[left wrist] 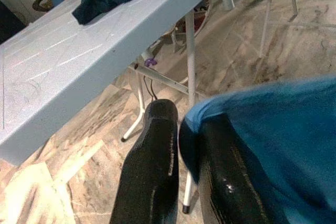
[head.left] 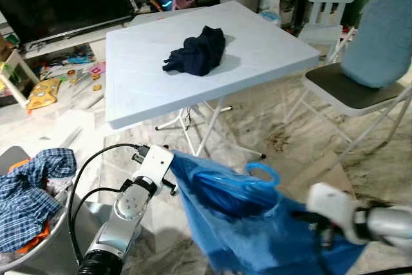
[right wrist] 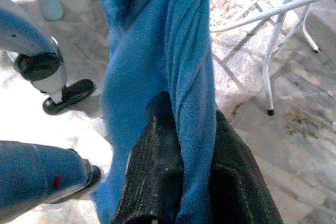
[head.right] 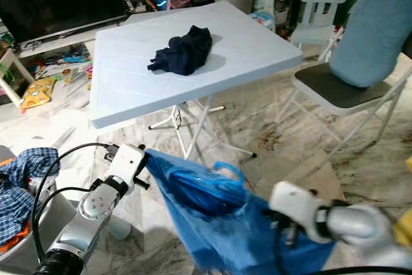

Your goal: Hang hanger

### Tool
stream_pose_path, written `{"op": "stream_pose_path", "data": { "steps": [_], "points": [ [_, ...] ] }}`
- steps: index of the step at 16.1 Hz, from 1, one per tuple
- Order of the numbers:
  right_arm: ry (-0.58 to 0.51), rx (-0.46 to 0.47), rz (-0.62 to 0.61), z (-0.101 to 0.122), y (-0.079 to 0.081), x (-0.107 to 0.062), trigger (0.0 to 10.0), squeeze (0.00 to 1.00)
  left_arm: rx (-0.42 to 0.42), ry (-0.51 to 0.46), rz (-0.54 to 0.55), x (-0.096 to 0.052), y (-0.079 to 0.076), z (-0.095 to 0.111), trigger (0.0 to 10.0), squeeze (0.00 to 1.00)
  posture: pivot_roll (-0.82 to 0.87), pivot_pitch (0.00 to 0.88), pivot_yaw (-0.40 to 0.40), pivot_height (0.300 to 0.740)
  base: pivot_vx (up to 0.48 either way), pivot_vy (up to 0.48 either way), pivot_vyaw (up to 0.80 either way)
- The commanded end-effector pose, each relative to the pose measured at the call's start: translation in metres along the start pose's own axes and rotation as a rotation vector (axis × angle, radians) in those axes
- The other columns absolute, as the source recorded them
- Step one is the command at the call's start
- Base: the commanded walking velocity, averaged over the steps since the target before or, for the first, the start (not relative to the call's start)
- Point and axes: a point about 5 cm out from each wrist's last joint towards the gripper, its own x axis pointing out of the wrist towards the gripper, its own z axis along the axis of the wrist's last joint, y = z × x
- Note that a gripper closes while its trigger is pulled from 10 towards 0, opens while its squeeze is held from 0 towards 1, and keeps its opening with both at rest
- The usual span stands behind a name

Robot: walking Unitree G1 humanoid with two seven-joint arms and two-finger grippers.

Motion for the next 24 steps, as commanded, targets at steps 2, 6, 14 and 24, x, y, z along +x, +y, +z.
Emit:
{"op": "stream_pose_path", "data": {
  "steps": [2, 6, 14, 24],
  "points": [
    [-0.073, 0.001, -0.021, 0.012, -0.018, -0.034, 10.0, 0.0, 0.007, 0.04, 0.066, -0.003, 0.02, -0.007, 0.0, 0.0, -0.24, 0.0, 0.13, 0.74, 0.0, 0.0, 0.0],
    [-0.161, 0.007, 0.037, 0.024, -0.023, -0.071, 10.0, 0.0, -0.014, 0.069, 0.077, -0.002, 0.024, -0.012, 0.0, 0.0, -0.25, 0.0, 0.137, 0.74, 0.0, 0.0, 0.0],
    [-0.153, -0.028, 0.059, 0.023, -0.018, -0.068, 10.0, 0.0, -0.074, 0.118, 0.048, -0.001, 0.017, -0.02, 0.2, 0.0, -0.24, 0.0, 0.144, 0.74, 0.0, 0.0, 0.0],
    [-0.517, 0.065, -0.272, 0.075, -0.057, -0.044, 10.0, 0.0, -0.074, 0.173, -0.246, -0.008, -0.045, -0.027, 0.0, 0.0, -0.25, 0.0, 0.144, 0.74, 0.0, 0.0, 0.0]
  ]
}}
